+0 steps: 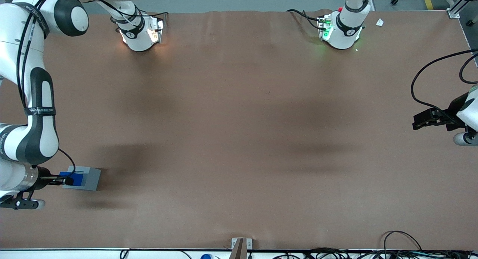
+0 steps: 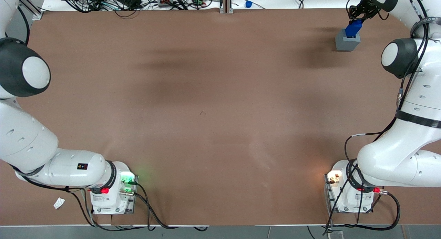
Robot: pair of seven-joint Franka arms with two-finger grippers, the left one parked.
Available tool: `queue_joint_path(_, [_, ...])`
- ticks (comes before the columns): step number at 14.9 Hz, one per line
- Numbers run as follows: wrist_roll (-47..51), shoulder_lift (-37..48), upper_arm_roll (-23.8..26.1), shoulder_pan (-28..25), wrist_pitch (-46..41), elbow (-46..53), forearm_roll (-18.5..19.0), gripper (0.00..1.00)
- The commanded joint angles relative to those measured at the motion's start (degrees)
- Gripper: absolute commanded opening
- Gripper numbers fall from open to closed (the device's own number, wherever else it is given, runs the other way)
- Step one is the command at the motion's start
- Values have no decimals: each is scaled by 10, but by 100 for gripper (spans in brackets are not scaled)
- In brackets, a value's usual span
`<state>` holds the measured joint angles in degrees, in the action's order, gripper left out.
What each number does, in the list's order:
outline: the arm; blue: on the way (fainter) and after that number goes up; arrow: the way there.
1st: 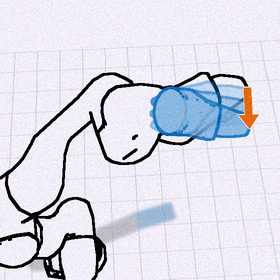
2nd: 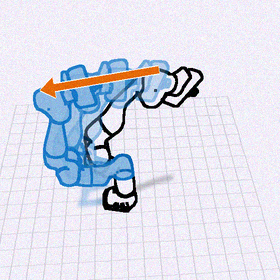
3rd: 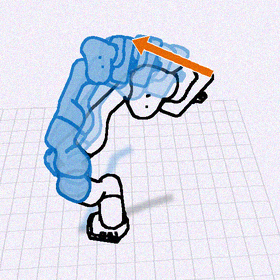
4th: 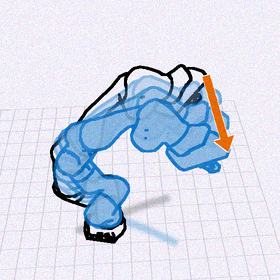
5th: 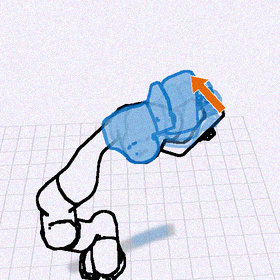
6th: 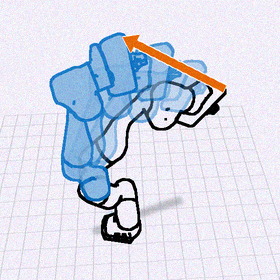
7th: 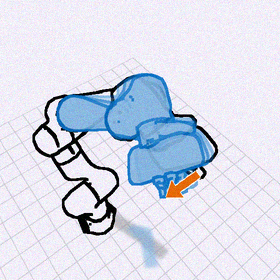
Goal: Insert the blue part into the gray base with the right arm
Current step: 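Lower the held blue block into the gray base's recess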
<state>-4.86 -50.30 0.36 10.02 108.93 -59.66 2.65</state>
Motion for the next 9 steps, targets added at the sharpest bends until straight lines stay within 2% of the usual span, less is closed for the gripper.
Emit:
queue_joint_path(1, [-8,-7,6,6,-15,3,2,0])
queue_joint_path(9, [-8,-7,6,8,-24,3,2,0])
